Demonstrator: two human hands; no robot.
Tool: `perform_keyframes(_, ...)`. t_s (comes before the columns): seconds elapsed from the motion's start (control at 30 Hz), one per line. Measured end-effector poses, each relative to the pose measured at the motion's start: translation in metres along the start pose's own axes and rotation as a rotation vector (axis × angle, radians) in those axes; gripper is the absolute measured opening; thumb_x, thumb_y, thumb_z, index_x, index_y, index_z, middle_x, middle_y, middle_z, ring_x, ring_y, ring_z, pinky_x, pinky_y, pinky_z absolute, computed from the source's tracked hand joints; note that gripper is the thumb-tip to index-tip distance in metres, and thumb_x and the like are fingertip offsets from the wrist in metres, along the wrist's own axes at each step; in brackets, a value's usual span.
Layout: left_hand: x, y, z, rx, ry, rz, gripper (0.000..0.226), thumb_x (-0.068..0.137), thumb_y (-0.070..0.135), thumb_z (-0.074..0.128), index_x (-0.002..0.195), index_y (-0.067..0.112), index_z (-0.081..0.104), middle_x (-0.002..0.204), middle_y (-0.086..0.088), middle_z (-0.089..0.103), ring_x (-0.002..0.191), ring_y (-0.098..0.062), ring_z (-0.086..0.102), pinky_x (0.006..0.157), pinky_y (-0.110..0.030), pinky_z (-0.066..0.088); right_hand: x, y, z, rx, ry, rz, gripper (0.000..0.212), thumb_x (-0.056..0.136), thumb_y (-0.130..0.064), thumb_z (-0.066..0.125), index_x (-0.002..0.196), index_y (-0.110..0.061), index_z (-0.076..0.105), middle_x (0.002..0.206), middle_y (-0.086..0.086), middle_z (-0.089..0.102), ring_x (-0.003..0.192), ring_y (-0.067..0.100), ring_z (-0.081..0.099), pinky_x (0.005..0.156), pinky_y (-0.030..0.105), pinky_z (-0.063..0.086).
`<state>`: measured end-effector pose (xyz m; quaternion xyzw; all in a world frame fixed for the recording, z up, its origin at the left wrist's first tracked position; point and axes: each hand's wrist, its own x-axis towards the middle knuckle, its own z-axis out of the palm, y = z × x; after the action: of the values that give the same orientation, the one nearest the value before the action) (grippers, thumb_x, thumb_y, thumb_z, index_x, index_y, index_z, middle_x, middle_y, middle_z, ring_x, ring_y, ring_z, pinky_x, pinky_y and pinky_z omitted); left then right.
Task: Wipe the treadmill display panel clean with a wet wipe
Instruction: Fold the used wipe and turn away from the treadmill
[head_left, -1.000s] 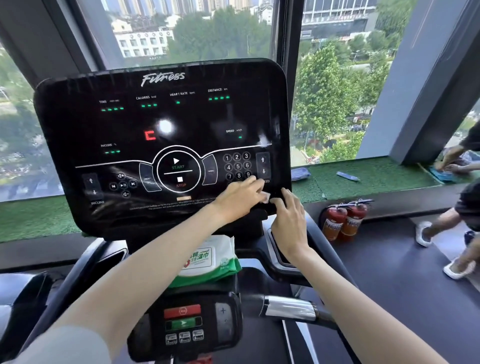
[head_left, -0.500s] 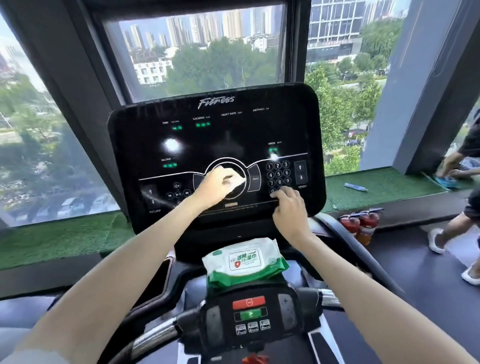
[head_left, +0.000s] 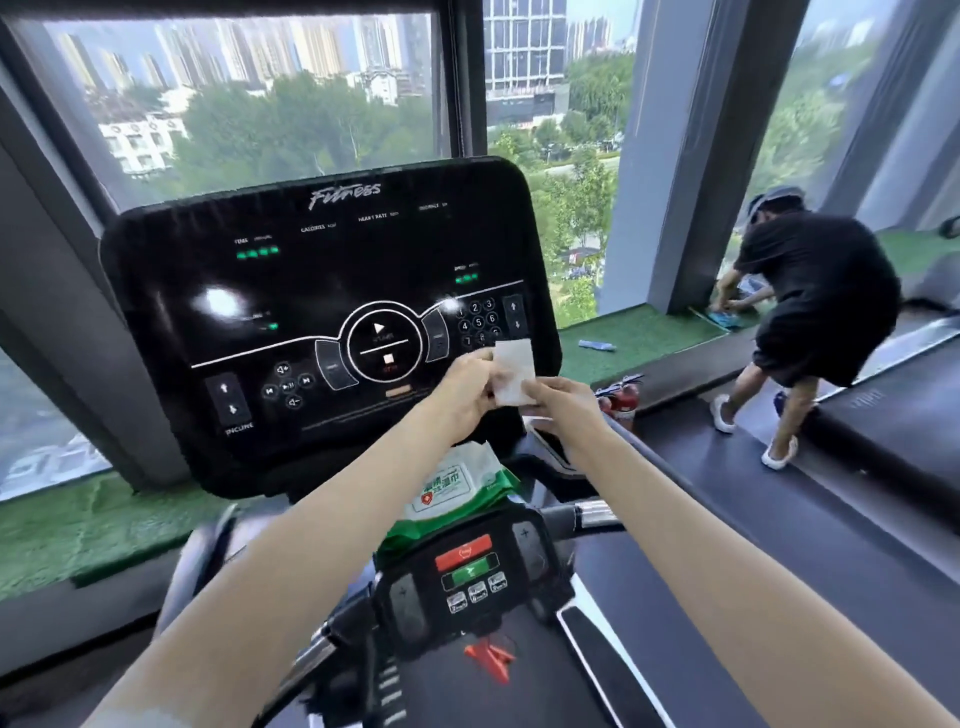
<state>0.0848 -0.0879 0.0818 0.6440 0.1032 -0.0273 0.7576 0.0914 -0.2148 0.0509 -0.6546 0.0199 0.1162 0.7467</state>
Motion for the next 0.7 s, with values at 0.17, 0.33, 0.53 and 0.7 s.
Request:
perform_keyframes(0.17,-0.006,-0.024,0.088,0.165,-0.208,-0.097,0.023,0.084,0.006,0.057,0.105,0.013,0.056,0.086,-0.006,0.058,0.074,-0.02,0.056,0.063,-0.029,0.047,-0.037,0.0,-0.098,0.004,0.206,0.009,0.014,0.086,-0.009,0.063,0.099,-0.007,0.061,0.07,0.005,0.06,0.046,0.007,0.056,0.05,0.018,0.046)
perform_keyframes(0.33,-0.04,-0.07,0.226,0.259,-0.45,-0.144,0.01,0.087,0.009,0.053,0.084,0.016,0.06,0.077,-0.005,0.06,0.072,-0.02,0.058,0.064,-0.03,0.049,-0.107,0.001,-0.232,0.009,0.451,0.003,0.01,0.084,-0.003,0.06,0.079,-0.011,0.062,0.052,-0.002,0.062,0.045,0.013,0.051,0.037,0.014,0.038)
perform_keyframes(0.53,-0.106,-0.133,0.385,0.296,-0.612,-0.251,0.011,0.088,0.014,0.051,0.093,0.015,0.061,0.09,-0.006,0.062,0.076,-0.021,0.06,0.071,-0.034,0.05,-0.213,0.02,-0.372,0.133,0.764,0.091,0.013,0.085,-0.012,0.059,0.097,-0.009,0.061,0.069,0.007,0.06,0.053,0.017,0.052,0.047,0.025,0.039)
perform_keyframes(0.7,-0.164,-0.174,0.481,0.358,-0.851,-0.366,0.009,0.087,0.01,0.051,0.086,0.013,0.059,0.089,-0.008,0.061,0.077,-0.023,0.058,0.069,-0.032,0.047,-0.302,0.044,-0.442,0.278,1.019,0.103,0.019,0.085,-0.011,0.059,0.103,-0.004,0.06,0.072,0.009,0.06,0.056,0.018,0.053,0.051,0.027,0.038)
